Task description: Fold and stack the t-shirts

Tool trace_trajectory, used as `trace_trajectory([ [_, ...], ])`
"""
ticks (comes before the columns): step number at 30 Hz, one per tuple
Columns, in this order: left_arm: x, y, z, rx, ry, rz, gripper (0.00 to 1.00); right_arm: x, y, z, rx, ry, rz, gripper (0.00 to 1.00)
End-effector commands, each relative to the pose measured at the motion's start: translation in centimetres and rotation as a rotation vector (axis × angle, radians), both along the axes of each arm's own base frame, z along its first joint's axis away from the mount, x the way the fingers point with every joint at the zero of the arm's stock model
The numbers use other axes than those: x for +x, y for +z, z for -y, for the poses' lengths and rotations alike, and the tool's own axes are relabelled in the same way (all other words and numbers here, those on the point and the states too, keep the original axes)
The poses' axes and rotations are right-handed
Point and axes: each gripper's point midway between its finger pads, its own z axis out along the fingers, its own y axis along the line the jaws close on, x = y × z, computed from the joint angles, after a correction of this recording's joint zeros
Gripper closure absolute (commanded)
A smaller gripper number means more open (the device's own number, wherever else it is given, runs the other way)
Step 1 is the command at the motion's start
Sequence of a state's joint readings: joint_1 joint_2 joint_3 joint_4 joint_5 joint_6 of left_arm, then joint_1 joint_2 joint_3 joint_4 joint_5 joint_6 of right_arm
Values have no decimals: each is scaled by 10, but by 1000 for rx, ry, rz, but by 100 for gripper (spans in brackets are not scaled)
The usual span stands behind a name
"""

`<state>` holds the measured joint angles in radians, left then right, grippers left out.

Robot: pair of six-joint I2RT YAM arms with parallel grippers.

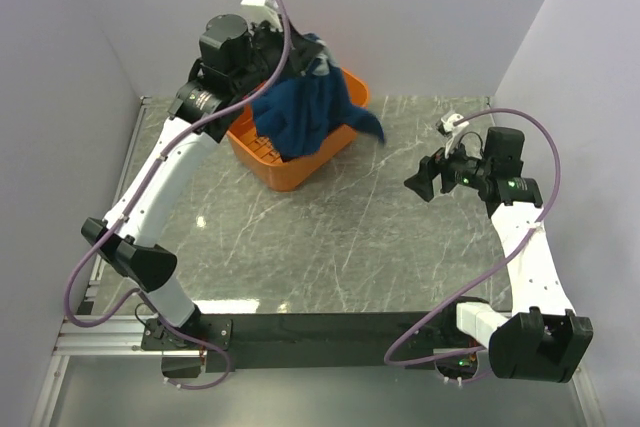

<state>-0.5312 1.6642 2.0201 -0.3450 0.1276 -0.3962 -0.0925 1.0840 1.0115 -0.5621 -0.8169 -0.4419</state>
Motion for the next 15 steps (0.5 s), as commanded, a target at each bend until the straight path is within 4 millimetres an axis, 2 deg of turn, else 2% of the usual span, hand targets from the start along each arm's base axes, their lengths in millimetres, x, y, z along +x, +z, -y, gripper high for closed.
trace_trajectory([
  [1,-57,51,42,-82,-287,119,100,16,30,14,-17,-85,76,5],
  [4,-92,75,53,-129,-413,180,100,26,39,31,-36,-182,100,6],
  [5,-100,78,56,-139,-437,183,100,30,43,39,-40,-214,116,6],
  [10,-127,90,65,-183,-519,195,100,33,52,53,-36,-271,137,6],
  [13,-145,94,78,-212,-586,192,100,35,54,64,-41,-313,147,6],
  [15,-165,103,87,-249,-663,203,100,36,57,68,-41,-325,155,6],
])
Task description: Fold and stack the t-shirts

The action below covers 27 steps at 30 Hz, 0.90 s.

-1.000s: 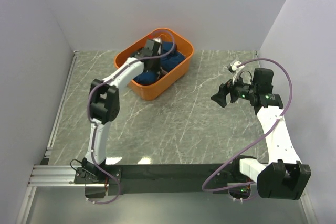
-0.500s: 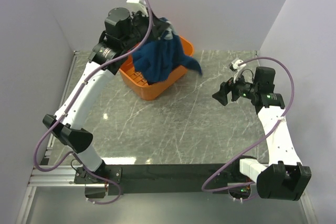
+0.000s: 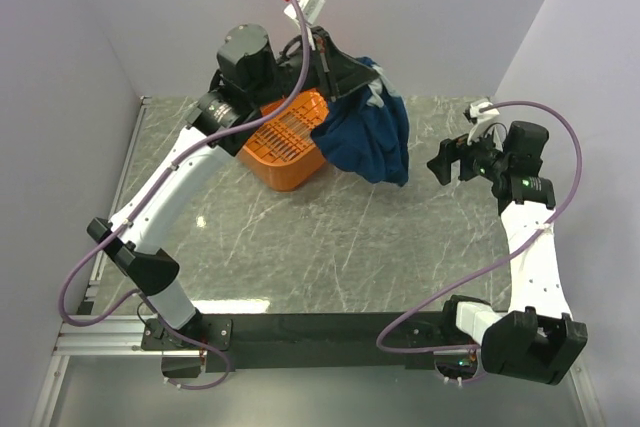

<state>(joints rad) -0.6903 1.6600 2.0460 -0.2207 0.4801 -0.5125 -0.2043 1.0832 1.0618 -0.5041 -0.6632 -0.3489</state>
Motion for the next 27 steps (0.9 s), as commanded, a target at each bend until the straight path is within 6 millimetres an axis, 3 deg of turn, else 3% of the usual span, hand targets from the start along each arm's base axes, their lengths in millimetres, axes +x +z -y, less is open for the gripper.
trace_trajectory([
  [1,-60,66,0,-162,-159,135,100,8,36,13,-21,-54,110,6],
  [6,-98,96,15,-214,-255,193,100,8,38,20,-30,-82,118,5],
  [8,-106,99,20,-225,-277,199,100,9,39,24,-31,-103,120,5],
  [12,-100,89,25,-210,-258,186,100,11,41,35,-40,-156,126,5],
  [14,-88,69,32,-168,-228,162,99,11,41,38,-39,-169,127,4],
  [17,-70,22,45,-65,-192,100,99,10,41,40,-43,-177,129,4],
  [18,-65,-8,49,-11,-188,58,99,11,39,41,-50,-176,125,4],
  [20,-59,-48,50,75,-168,14,85,10,36,41,-58,-170,119,4],
  [21,-57,-85,50,144,-164,-37,75,9,33,41,-67,-166,115,4],
  [22,-56,-107,48,192,-155,-67,54,9,31,41,-71,-163,111,4],
  [24,-52,-166,33,318,-82,-150,37,8,24,41,-81,-151,102,4],
  [25,-51,-182,26,349,-55,-168,28,7,20,39,-81,-143,91,4],
  [27,-52,-205,2,390,40,-185,21,6,14,34,-74,-103,80,4],
])
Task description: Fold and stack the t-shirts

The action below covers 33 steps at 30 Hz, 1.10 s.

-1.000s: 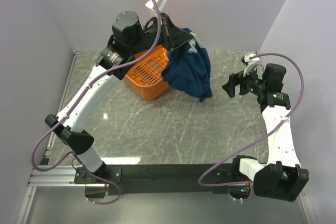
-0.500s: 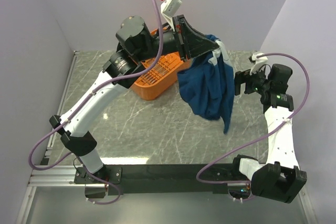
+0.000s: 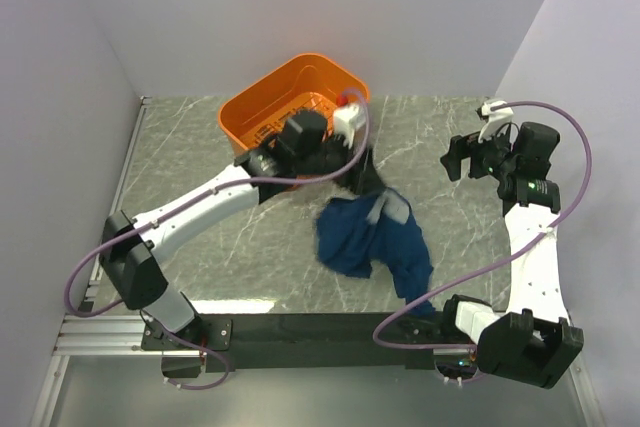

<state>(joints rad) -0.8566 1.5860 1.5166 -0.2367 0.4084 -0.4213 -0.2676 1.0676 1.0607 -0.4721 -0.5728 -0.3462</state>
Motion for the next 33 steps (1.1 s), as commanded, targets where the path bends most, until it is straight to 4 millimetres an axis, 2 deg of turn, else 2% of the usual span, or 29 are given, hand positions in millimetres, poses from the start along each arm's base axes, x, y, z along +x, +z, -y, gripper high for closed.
trace_trajectory([
  [1,-1,2,-49,49,152,98,15,-2,3,-5,-17,61,24,4],
  [2,-1,-9,-60,77,186,99,12,-4,-1,-8,-10,80,11,4],
  [3,7,6,-80,73,291,150,8,-5,-5,-12,-12,111,2,4],
  [4,11,6,-92,88,350,167,1,-10,-15,-25,26,175,-44,4],
  [6,26,6,-127,114,524,194,1,-13,-25,-39,34,246,-88,4],
  [7,36,3,-143,114,594,176,1,-18,-38,-53,57,294,-152,4],
  [8,41,-7,-154,125,636,152,1,-20,-44,-59,61,318,-175,4],
  [10,57,-9,-180,94,737,92,1,-22,-53,-70,74,349,-204,4],
  [13,71,-12,-198,87,792,72,1,-24,-58,-82,97,372,-214,4],
  [16,84,3,-194,144,741,185,1,-24,-60,-86,104,387,-224,5],
  [17,85,7,-187,153,691,214,1,-24,-60,-87,107,389,-225,5],
  [19,101,6,-173,232,603,294,1,-23,-60,-88,115,397,-229,5],
  [20,104,18,-165,243,559,319,0,-23,-59,-90,121,403,-232,5],
  [21,118,-2,-156,306,529,304,1,-24,-58,-91,126,414,-230,5],
  [22,125,-6,-151,351,482,338,1,-25,-59,-92,131,418,-237,5],
  [23,132,6,-144,352,458,363,3,-26,-61,-92,131,422,-240,5],
  [24,142,-25,-137,435,400,333,4,-26,-60,-92,127,424,-235,5],
  [25,148,-32,-135,464,381,326,5,-27,-61,-92,126,425,-237,5],
  [26,157,-21,-129,470,356,363,9,-28,-62,-92,122,427,-238,5],
  [27,163,-51,-124,533,313,307,11,-28,-63,-92,120,425,-238,5],
  [28,168,-59,-122,557,292,303,11,-29,-64,-91,119,424,-242,5],
  [29,175,-50,-116,549,289,315,11,-30,-66,-91,120,423,-247,5],
  [30,182,-72,-111,585,265,281,13,-30,-66,-91,117,424,-245,5],
  [31,183,-78,-110,601,250,260,14,-30,-65,-90,114,421,-241,5],
  [32,188,-72,-106,595,256,268,14,-31,-66,-91,112,422,-243,4],
  [33,194,-86,-104,614,250,249,14,-31,-66,-90,113,422,-243,4],
])
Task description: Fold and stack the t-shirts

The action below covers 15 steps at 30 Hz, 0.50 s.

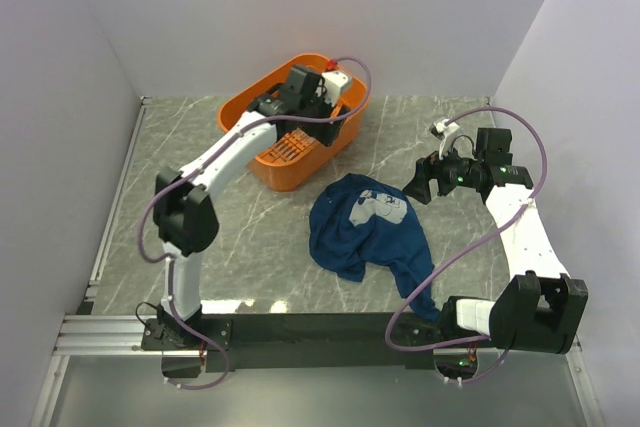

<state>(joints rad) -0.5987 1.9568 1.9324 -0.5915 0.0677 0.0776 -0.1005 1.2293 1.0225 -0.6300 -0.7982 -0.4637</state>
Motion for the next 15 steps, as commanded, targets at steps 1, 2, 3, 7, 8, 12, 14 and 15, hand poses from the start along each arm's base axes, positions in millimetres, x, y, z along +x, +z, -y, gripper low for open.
trace_trajectory([
  [1,1,-7,1,63,-58,-34,14,-3,5,-3,1,22,24,4],
  [2,4,-8,2,63,-48,-31,15,-3,5,-2,-3,18,23,4],
  [3,7,-15,3,70,-46,-42,15,-3,5,-2,-3,18,25,4],
  [7,10,-39,0,109,-16,-86,23,-2,4,-2,-3,13,24,4],
  [8,12,-50,-5,145,8,-100,24,-2,5,-2,-3,13,25,4],
  [12,8,-69,-9,191,11,-133,38,-1,6,-2,3,17,19,4],
  [14,7,-75,-15,219,35,-130,53,0,7,-2,5,18,16,4],
  [15,8,-75,-17,221,40,-122,63,0,7,-3,6,17,12,4],
])
